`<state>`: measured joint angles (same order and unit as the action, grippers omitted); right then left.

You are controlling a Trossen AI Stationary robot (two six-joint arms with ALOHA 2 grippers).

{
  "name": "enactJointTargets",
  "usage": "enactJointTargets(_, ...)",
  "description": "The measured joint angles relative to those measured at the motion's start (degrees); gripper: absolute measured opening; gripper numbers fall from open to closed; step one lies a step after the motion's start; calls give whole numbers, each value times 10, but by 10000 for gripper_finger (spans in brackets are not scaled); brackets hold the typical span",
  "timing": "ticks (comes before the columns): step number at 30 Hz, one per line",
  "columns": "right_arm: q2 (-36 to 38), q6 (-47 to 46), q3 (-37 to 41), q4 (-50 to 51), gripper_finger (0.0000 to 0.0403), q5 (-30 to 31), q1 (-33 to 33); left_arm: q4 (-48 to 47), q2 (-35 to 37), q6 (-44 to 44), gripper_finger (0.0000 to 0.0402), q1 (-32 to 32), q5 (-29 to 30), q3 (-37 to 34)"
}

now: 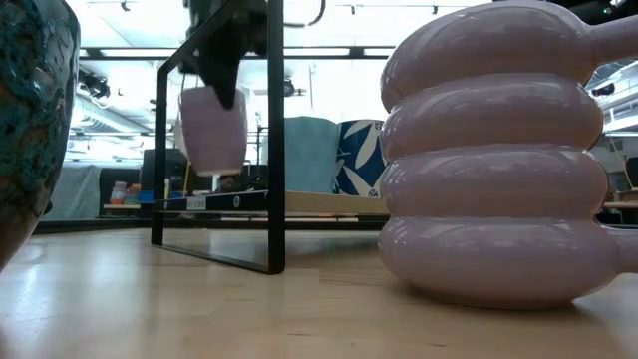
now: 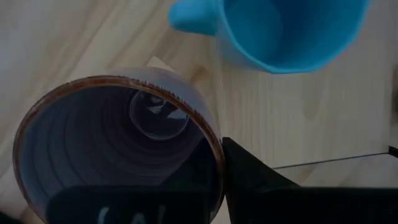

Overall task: Place coffee mugs
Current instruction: Put the top purple mug on the shelf

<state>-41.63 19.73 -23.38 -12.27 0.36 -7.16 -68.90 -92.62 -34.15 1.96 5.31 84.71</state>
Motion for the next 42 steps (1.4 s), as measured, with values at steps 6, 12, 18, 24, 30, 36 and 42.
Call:
enactJointTargets(6,0,12,0,-7,169,0,-2,-3,-2,-43,21,-22,14,34)
enactJointTargets(12,0,17,0,-23,169,0,-7,-42,-47,-57,21,-47,14,86)
enactJointTargets(18,-4,30,0,-27,169,-3,-10,-89,-95,-64,21,-66,7,158)
enactJointTargets(24,-4,40,0,-27,169,-4,-19,-97,-109,-78,21,-75,4,194)
enactJointTargets(30,-5,43,0,-36,169,-15,-30,-96,-110,-90,21,-78,4,198)
enactJointTargets(36,-5,45,0,-44,169,-35,-41,-127,-110,-97,21,-80,-30,198)
enactJointTargets(42,-5,45,0,-45,169,-46,-50,-136,-109,-82,21,-79,-71,198)
